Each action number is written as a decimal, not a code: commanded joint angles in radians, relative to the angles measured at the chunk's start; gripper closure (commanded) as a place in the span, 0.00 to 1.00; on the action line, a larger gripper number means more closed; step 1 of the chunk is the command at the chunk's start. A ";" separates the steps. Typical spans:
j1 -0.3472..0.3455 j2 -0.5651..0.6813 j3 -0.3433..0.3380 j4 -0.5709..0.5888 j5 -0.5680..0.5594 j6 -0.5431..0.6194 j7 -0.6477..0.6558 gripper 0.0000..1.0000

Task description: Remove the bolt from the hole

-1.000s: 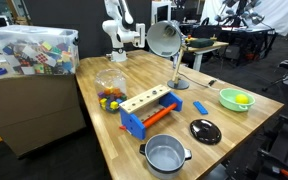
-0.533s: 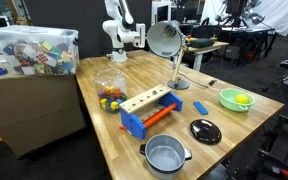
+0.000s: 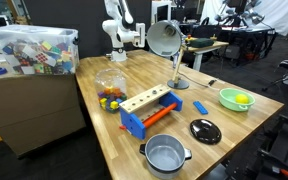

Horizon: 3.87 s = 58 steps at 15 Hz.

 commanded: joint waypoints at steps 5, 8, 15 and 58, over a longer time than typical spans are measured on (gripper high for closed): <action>0.004 0.069 0.008 0.064 -0.010 0.047 -0.014 0.00; 0.007 0.153 0.039 0.133 -0.060 0.078 -0.002 0.00; 0.040 0.300 0.088 0.211 -0.138 0.097 0.039 0.00; 0.109 0.761 0.053 0.267 -0.258 0.342 0.362 0.00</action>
